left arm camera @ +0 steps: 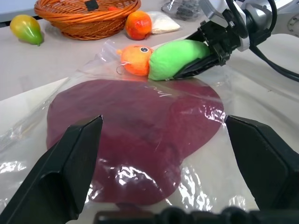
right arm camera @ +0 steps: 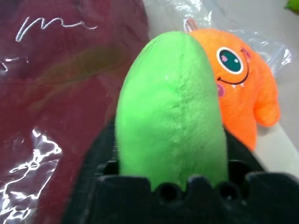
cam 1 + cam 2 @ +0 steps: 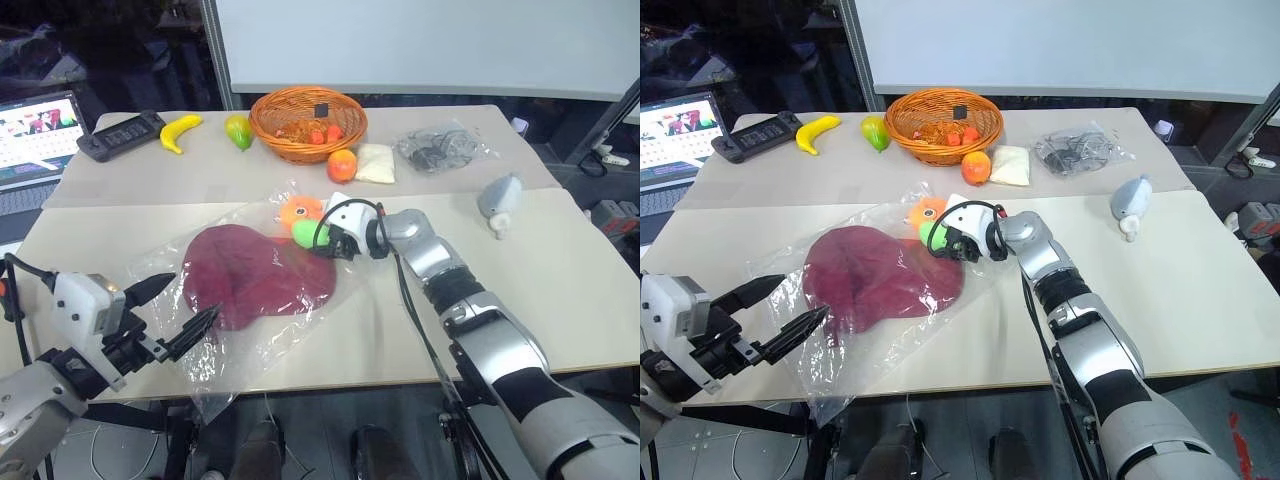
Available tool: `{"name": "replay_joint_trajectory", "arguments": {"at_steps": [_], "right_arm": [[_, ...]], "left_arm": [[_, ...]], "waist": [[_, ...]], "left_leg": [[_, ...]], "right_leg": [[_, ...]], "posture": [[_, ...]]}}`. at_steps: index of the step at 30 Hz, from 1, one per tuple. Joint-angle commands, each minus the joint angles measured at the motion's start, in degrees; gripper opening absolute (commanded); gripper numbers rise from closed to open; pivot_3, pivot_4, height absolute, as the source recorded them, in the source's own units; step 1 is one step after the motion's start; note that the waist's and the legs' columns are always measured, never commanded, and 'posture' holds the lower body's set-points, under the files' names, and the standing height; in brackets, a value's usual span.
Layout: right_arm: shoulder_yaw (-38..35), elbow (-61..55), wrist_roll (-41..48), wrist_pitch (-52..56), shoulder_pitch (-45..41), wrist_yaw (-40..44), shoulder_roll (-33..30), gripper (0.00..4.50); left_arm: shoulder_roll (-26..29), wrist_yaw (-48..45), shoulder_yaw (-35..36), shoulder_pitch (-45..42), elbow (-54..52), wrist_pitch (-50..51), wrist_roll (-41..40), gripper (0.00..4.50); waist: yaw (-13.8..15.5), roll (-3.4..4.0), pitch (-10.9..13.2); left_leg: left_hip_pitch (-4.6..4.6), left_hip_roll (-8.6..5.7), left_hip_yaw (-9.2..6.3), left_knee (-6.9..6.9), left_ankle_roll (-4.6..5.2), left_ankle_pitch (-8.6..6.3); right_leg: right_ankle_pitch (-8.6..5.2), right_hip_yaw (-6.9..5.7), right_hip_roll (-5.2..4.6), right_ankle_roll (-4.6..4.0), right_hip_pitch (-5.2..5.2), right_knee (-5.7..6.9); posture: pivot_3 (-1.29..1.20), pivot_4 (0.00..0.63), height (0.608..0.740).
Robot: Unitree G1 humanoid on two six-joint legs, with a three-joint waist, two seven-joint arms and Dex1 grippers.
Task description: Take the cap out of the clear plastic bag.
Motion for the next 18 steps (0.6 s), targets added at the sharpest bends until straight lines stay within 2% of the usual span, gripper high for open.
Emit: {"name": "replay_joint_trajectory", "arguments": {"at_steps": [1,3,5,9,11,17,18], "right_arm": [[-3.21,1.07,0.89,-0.31,-2.62,-1.41,-0.23,1.42],[-5.55,4.06,1.64,-0.3,-4.42,-3.07,-1.25,1.42],[-8.02,9.98,0.98,-0.72,-7.64,-8.95,-3.44,1.42],[-7.01,22.94,-6.43,-0.4,-13.51,-33.13,-9.57,1.42],[-5.82,26.47,-9.54,0.62,-14.31,-41.71,-11.44,1.42],[-6.02,30.56,-13.36,3.62,-12.58,-50.05,-11.83,1.42],[-6.53,30.67,-13.44,3.4,-12.38,-50.8,-11.76,1.68]], "left_arm": [[0.01,0.55,-0.14,-0.39,-1.19,-0.49,0.03,4.5],[-0.18,1.46,-0.23,-0.78,-1.06,-0.24,-0.28,4.5],[-0.38,2.51,0.15,-1.11,-1.34,0.09,-1.71,4.5],[-0.12,3.5,0.59,-0.18,-2.16,0.6,-3.03,4.5],[-0.18,4.13,0.38,0.35,-2.54,0.78,-3.43,4.5],[-0.28,5.45,0.11,1.27,-3.61,0.99,-3.71,4.5],[-0.22,5.55,0.18,1.34,-3.64,1.01,-3.76,4.5]], "waist": [[0.0,0.0,0.0],[0.03,0.0,0.0],[0.13,-0.01,0.03],[0.57,-0.03,0.06],[0.51,-0.04,0.06],[-1.09,-0.05,0.05],[-1.29,-0.03,0.06]], "left_leg": [[0.0,0.0,0.0,0.0,0.0,0.0],[-0.01,0.0,0.01,0.0,0.0,0.0],[-0.04,-0.01,0.01,0.0,-0.01,0.01],[-0.12,-0.07,0.01,0.0,-0.05,0.04],[-0.21,-0.09,0.04,-0.02,-0.06,0.04],[-0.44,-0.05,0.2,-0.05,-0.04,0.05],[-0.44,-0.06,0.21,-0.02,-0.04,0.05]], "right_leg": [[0.0,0.0,0.0,0.0,-0.01,0.0],[0.0,0.01,0.0,0.0,-0.02,0.0],[0.0,0.01,-0.01,0.0,-0.04,0.0],[0.0,0.0,-0.09,0.0,-0.13,0.0],[-0.01,0.04,-0.12,-0.03,-0.25,-0.02],[-0.02,0.27,-0.06,-0.07,-0.64,0.2],[-0.02,0.28,-0.07,-0.06,-0.67,0.27]], "posture": [[0.0,0.15,0.74],[0.0,0.15,0.74],[0.0,0.15,0.74],[0.0,0.15,0.74],[0.0,0.15,0.74],[0.0,0.15,0.74],[0.0,0.15,0.74]]}}
